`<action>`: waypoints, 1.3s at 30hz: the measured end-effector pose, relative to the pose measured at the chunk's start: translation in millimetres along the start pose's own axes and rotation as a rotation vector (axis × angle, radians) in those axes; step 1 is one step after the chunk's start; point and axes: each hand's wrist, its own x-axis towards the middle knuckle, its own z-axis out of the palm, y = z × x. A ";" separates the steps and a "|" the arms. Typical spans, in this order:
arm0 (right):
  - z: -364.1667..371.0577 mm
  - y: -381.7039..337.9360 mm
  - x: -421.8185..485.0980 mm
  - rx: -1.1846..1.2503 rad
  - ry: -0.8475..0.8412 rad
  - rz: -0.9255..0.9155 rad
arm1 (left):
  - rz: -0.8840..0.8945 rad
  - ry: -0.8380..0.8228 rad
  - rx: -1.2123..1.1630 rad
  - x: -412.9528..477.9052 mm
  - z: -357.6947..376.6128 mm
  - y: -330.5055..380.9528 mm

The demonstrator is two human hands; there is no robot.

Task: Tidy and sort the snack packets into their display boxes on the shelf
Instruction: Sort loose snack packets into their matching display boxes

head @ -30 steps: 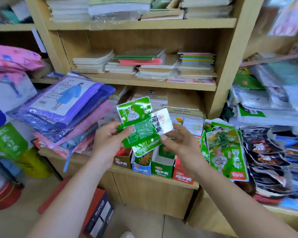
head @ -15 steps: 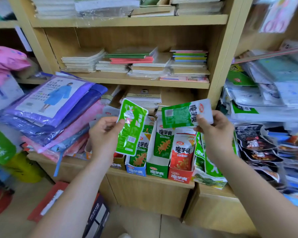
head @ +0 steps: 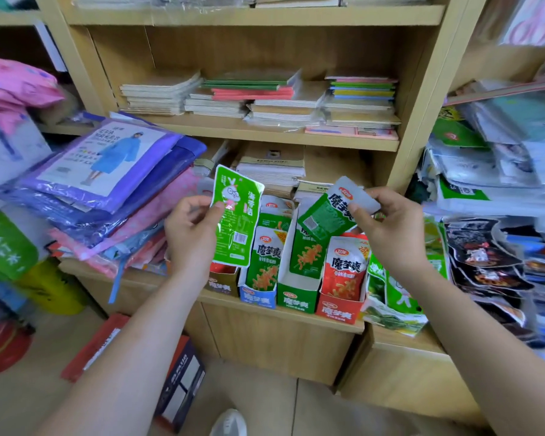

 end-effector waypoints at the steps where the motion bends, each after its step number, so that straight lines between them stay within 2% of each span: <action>1: 3.3 -1.9 0.4 -0.047 -0.029 -0.037 | -0.002 0.001 -0.002 0.0 -0.7 0.1; 5: 24.6 -1.6 4.0 -0.344 -0.170 -0.235 | -0.013 0.003 -0.001 1.6 -5.6 0.7; 6: 32.0 1.2 3.0 -0.390 -0.215 -0.235 | -0.018 -0.002 0.001 1.8 -6.8 0.6; 8: 43.8 7.8 1.3 -0.426 -0.290 -0.121 | -0.022 -0.006 -0.001 2.6 -9.0 -0.3; 9: 46.4 9.7 0.8 -0.394 -0.311 -0.039 | -0.023 -0.007 -0.003 2.8 -9.7 -0.2; 11: 45.6 8.0 0.6 -0.284 -0.251 0.027 | -0.027 -0.006 -0.006 2.8 -10.4 1.1; 13: 40.9 1.9 -1.0 -0.191 -0.122 -0.009 | -0.034 -0.012 -0.009 3.0 -10.0 0.8; 15: 37.1 -3.6 -5.8 -0.094 -0.076 -0.025 | -0.053 -0.040 -0.006 0.9 -6.6 1.1; 19: 36.6 -9.2 -18.6 0.114 -0.256 0.112 | -0.093 -0.116 -0.012 -9.3 6.1 6.4; 23: 36.4 -15.8 -25.1 0.289 -0.364 0.199 | -0.124 -0.284 -0.056 -26.2 19.0 17.6; 26: 37.1 -20.2 -26.1 0.494 -0.408 0.329 | -0.135 -0.576 -0.143 -46.8 32.7 25.9; 28: 35.2 -20.1 -25.6 0.524 -0.348 0.349 | -0.182 -0.805 -0.180 -56.8 42.5 29.3; 29: 33.6 -19.2 -24.6 0.515 -0.284 0.349 | -0.171 -0.850 -0.166 -56.2 45.6 28.5; 30: 30.8 -15.8 -22.7 0.500 -0.221 0.353 | -0.137 -0.826 -0.141 -52.5 47.4 27.3; 32: 22.7 -4.9 -17.2 0.475 -0.141 0.381 | -0.021 -0.638 -0.014 -36.0 44.6 17.0; 34: 12.9 4.6 -11.7 0.427 -0.115 0.379 | 0.182 -0.489 0.315 -12.9 34.1 -3.6; 35: 8.2 9.2 -9.9 0.383 -0.100 0.360 | 0.284 -0.468 0.532 -2.6 28.5 -15.8; 37: -0.5 18.9 -7.5 0.302 -0.074 0.315 | 0.394 -0.558 0.888 8.8 23.9 -35.8; 39: -8.1 25.9 -5.9 0.273 -0.045 0.305 | 0.431 -0.712 1.117 8.0 27.4 -46.4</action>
